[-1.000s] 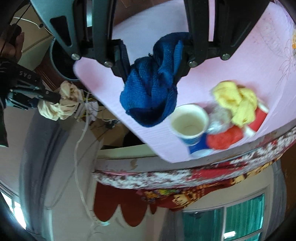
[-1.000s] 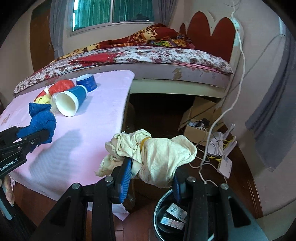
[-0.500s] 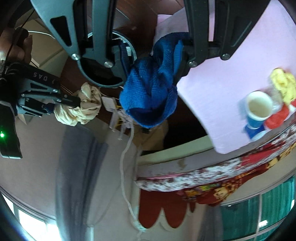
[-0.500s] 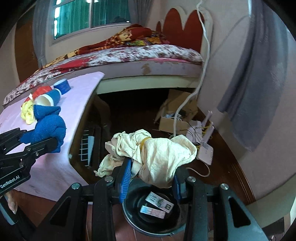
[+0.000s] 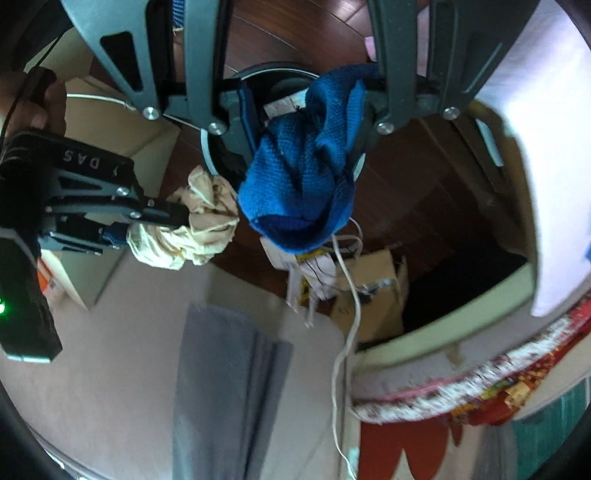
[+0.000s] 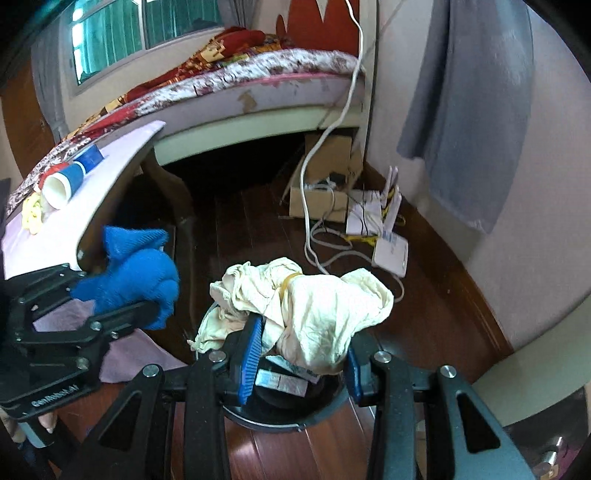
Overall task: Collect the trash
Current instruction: 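Move both cloths over the bin and open both grippers to drop them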
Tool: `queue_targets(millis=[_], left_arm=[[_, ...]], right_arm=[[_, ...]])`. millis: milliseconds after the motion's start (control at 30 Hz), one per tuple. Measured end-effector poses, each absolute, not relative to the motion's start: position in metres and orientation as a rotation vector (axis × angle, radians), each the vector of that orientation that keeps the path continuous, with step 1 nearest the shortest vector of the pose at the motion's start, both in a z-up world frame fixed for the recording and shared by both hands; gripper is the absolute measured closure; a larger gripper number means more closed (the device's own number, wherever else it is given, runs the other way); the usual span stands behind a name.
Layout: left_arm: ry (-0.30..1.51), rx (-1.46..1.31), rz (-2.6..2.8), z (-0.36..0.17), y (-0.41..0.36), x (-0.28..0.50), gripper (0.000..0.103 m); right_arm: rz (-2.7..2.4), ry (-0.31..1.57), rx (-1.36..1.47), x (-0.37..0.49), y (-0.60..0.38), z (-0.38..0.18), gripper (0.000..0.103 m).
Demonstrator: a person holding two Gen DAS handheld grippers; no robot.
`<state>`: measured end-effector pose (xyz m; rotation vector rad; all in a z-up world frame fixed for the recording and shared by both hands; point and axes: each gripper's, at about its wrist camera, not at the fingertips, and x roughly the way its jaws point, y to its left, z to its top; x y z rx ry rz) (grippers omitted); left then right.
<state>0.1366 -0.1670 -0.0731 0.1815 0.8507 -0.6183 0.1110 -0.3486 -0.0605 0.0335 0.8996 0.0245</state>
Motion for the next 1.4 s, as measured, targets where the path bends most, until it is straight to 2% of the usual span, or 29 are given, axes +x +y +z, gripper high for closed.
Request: queue_targets(millis=[200,267,300,333,367,400,433,533,567,600,1400], left_arm=[[0.933,0.184,-0.65,-0.102,-0.182,0.144,0.062],[0.958,0.183,-0.658,-0.108,-0.183,0.147,0.058],[0.977,0.18,-0.664,-0.113,-0.184,0.148,0.05],[0.987,0.178,-0.653,-0.116,-0.185,0.15,0.032],[0.985,0.185,-0.626,-0.118,-0.184,0.149,0.023],[0.975,0.188,-0.604,-0.118,-0.182,0.149,0.007],[0.97,0.182,-0.588,-0.117,-0.179,0.149,0.001],[0.978,0.168,-0.563,-0.117,-0.173,0.152,0.001],[0.975,0.174,-0.555,-0.116,-0.171,0.152,0.001],[0.972,0.176,-0.551,-0.116,-0.17,0.153,0.001],[0.876,0.178,-0.481,-0.062,-0.141,0.136,0.001]], right_arm=[[0.051,0.974,0.03,0.123,-0.357,-0.096,0.061],[0.063,1.0,0.018,0.129,-0.355,-0.107,0.061],[0.072,1.02,0.015,0.133,-0.354,-0.113,0.06],[0.069,1.04,0.001,0.136,-0.353,-0.118,0.053],[0.042,1.076,-0.031,0.14,-0.352,-0.126,0.032],[0.005,1.095,-0.058,0.142,-0.354,-0.133,0.021],[-0.026,1.096,-0.073,0.143,-0.357,-0.137,0.009],[-0.073,1.125,-0.079,0.147,-0.366,-0.142,0.008],[-0.09,1.129,-0.089,0.146,-0.367,-0.141,0.0],[-0.102,1.138,-0.095,0.146,-0.369,-0.141,0.0],[-0.093,1.021,-0.131,0.105,-0.342,-0.067,0.0]])
